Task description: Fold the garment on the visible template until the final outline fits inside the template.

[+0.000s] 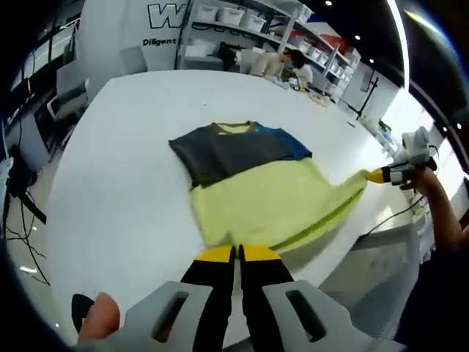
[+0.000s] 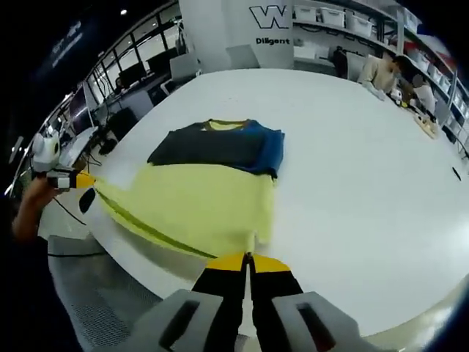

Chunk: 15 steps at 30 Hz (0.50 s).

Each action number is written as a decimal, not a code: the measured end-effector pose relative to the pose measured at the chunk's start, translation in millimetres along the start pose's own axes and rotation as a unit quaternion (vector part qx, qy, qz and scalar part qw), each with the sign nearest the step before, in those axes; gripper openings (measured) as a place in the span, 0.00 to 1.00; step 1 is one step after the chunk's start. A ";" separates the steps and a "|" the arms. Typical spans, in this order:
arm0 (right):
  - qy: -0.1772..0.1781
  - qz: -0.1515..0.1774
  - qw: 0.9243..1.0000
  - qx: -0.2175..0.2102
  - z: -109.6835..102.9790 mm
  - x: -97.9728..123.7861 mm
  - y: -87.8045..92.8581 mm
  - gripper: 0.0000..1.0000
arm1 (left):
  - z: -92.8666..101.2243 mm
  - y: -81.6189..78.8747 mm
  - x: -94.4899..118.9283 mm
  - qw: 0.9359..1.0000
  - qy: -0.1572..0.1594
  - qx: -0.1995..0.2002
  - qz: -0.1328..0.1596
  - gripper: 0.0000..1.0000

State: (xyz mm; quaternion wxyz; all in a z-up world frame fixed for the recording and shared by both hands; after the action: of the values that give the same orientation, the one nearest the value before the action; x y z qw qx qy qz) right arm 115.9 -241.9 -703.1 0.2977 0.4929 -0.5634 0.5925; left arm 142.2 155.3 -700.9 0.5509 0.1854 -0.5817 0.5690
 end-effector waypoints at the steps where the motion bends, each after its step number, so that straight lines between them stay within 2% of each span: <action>1: 0.002 0.005 1.000 0.000 1.3 0.6 -6.6 0.00 | -1.5 -6.0 -0.3 1.000 -0.001 0.002 0.006 0.00; 6: 0.010 0.024 1.000 -0.002 6.0 0.4 -31.0 0.00 | -8.0 -30.2 -6.2 1.000 -0.004 0.001 0.026 0.00; 10: 0.013 0.036 0.999 -0.005 8.8 -0.3 -45.7 0.00 | -12.3 -41.8 -9.0 0.999 -0.006 0.000 0.033 0.00; 15: 0.017 0.055 0.998 -0.013 15.4 -1.7 -69.6 0.00 | -23.4 -70.3 -7.2 0.998 -0.008 0.007 0.063 0.00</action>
State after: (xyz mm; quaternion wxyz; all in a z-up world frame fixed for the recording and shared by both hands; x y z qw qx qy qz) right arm 183.5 -243.2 -680.5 0.2806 0.4474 -0.5921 0.6087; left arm 213.9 152.7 -680.8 0.5081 0.1567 -0.5927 0.6050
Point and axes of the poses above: the point that each gripper's makers call its tool centre point, and the gripper's own axes: x roughly backward along the fingers, z roughly to its right, y roughly out of its underside, the point moved 7 cm from there along x, roughly backward along the fingers, and after that the axes turned 14 degrees about -z, right-handed, at the moved point
